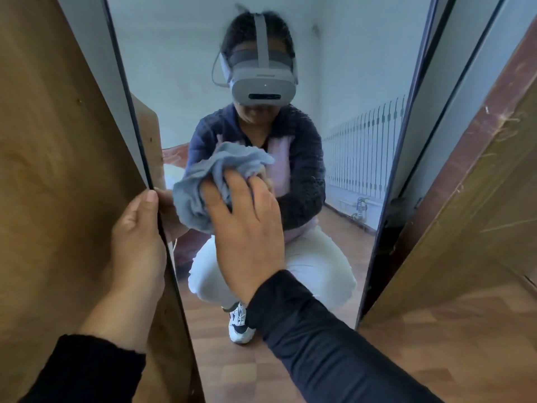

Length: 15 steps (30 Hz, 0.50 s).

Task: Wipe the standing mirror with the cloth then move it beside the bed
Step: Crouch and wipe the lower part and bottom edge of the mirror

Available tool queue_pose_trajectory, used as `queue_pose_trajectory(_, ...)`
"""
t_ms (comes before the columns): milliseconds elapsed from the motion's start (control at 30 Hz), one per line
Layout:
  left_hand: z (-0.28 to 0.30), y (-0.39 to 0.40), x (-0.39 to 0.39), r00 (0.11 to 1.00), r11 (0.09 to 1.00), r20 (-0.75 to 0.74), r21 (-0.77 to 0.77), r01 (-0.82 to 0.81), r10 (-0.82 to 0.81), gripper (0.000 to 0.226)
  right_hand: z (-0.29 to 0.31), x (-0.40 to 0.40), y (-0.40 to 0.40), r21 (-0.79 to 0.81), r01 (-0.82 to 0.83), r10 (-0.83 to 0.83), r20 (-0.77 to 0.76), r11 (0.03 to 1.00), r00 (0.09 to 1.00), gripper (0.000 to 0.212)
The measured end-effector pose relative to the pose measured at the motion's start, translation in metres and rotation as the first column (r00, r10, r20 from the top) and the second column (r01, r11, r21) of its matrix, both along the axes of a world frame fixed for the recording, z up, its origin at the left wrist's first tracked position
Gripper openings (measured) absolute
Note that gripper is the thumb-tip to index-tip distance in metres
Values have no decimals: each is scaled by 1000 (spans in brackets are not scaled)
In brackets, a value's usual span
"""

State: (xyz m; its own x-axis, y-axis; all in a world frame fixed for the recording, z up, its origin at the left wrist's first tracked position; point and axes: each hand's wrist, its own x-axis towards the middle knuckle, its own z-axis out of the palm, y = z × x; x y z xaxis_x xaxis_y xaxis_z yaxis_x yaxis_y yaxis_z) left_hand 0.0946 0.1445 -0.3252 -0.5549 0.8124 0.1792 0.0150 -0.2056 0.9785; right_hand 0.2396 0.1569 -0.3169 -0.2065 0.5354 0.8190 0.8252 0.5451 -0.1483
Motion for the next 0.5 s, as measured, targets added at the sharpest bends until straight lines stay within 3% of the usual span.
queue_pose_trajectory(133, -9, 1, -9, 999, 997, 6, -66, -45, 45, 47, -15, 31, 10, 74, 35, -40, 61, 997, 997, 35)
queue_pose_trajectory(200, -11, 1, -11, 998, 994, 8, -81, -67, 68, 38, -20, 56, 13, 57, 92, -94, 47, 994, 994, 37)
queue_pose_trajectory(300, -11, 2, -10, 999, 995, -15, -95, -38, 36, 26, -33, 92, 12, -43, 254, -254, 16, 966, 967, 50)
queue_pose_trajectory(400, -15, 2, -14, 1000, 994, -7, -108, -23, 23, 34, -40, 91, 5, -167, 452, -467, -62, 876, 882, 66)
queue_pose_trajectory(500, -28, -4, -12, 999, 995, 12, -92, -35, 36, 37, -45, 63, -1, -171, 446, -458, -36, 878, 888, 63)
